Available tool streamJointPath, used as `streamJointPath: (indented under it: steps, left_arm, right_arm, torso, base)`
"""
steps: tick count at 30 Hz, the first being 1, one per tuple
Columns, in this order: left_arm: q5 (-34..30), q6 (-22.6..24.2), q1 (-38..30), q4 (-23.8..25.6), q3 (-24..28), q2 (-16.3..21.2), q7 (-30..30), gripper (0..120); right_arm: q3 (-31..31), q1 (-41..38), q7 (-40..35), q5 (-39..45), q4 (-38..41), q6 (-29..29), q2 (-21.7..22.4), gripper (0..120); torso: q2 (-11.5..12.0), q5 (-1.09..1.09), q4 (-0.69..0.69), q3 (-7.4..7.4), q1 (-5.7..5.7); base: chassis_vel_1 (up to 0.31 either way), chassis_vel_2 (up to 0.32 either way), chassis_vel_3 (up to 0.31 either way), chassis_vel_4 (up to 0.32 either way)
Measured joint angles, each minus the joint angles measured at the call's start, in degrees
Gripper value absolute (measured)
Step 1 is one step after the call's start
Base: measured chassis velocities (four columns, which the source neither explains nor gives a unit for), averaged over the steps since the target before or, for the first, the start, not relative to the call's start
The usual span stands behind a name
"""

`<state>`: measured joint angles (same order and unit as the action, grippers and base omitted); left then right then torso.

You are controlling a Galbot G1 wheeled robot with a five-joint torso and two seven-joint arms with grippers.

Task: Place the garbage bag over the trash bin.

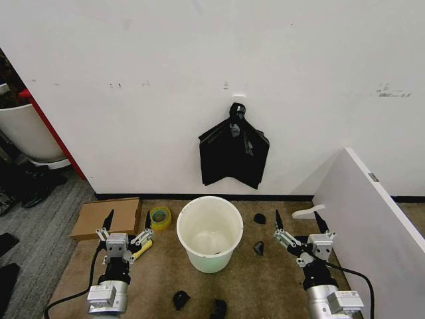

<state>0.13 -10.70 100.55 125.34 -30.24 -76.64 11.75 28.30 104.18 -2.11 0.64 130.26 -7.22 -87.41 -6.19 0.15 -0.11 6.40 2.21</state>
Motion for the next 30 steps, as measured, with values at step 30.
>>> streamJointPath:
  steps: [30]
  left_arm:
    - [-3.4,0.3,-1.5,-2.8,-2.2,2.3,-0.6,100]
  right_arm:
    - [-8.2,-32.7,4.4,55.3,-17.8,17.6,0.8,100]
  torso:
    - [0.0,-0.01,0.01,0.01,0.0]
  base:
    - [0.0,0.0,0.0,0.0]
